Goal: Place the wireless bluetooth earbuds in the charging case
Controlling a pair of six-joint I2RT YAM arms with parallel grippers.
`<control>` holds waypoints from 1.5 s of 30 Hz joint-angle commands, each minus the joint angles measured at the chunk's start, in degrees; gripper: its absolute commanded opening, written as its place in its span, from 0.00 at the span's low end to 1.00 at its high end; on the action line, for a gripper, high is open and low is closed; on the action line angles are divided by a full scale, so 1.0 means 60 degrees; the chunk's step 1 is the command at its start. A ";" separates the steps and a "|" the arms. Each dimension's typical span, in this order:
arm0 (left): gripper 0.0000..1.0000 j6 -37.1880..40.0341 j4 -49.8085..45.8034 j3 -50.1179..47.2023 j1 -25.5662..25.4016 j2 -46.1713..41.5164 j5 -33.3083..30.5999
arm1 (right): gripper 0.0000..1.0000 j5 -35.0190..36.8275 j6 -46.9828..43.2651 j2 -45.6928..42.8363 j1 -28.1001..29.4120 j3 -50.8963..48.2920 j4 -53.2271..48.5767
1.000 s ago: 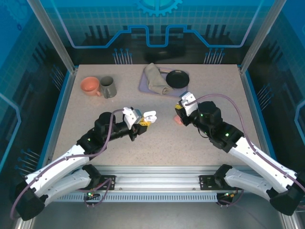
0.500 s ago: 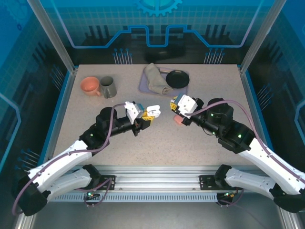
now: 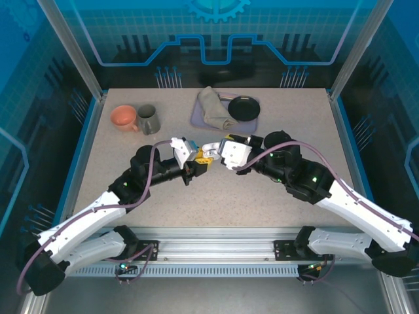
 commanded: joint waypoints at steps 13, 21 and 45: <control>0.00 0.0018 0.0091 0.0397 -0.0062 -0.0180 0.0390 | 0.21 0.0848 -0.0979 0.0470 0.0379 -0.0018 -0.0056; 0.00 0.0034 0.0077 0.0404 -0.0057 -0.0214 0.0376 | 0.21 0.1004 -0.1213 0.0646 0.0398 -0.0124 -0.0051; 0.00 0.0042 0.0106 0.0350 -0.0062 -0.0270 0.0332 | 0.22 -0.0277 -0.0184 0.0604 0.0241 -0.0387 -0.0774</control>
